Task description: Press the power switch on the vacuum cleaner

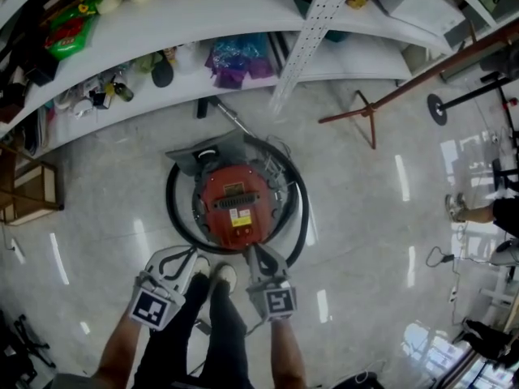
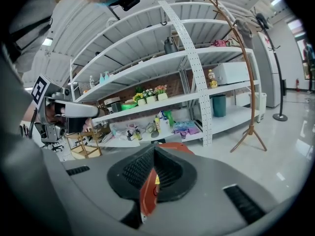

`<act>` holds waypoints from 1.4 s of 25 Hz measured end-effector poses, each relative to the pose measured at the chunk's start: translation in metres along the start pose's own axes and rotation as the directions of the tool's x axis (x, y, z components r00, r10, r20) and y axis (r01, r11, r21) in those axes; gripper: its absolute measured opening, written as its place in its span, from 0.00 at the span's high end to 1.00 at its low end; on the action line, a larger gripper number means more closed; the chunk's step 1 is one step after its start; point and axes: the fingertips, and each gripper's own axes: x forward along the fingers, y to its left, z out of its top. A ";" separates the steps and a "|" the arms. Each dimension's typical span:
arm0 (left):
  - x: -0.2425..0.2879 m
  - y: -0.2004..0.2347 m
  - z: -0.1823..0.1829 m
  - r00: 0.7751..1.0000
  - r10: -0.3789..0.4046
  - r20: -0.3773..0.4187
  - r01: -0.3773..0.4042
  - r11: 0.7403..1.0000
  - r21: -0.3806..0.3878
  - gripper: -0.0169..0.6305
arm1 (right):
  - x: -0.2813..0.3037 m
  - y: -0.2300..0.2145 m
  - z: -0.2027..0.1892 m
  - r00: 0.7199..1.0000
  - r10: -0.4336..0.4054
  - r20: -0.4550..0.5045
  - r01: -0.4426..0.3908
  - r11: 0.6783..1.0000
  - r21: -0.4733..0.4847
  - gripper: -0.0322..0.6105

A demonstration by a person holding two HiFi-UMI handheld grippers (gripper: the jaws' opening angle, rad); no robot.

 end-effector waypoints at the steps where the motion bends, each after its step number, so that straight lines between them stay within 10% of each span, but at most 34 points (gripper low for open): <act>1: 0.001 -0.001 0.001 1.000 0.000 0.005 0.000 1.000 0.001 0.96 | 0.002 -0.002 -0.002 1.000 -0.001 -0.002 0.001 1.000 -0.001 0.93; 35: -0.004 -0.002 -0.018 1.000 0.008 0.002 -0.008 1.000 -0.002 0.96 | 0.053 -0.030 -0.076 0.998 -0.026 -0.061 0.026 1.000 0.000 0.93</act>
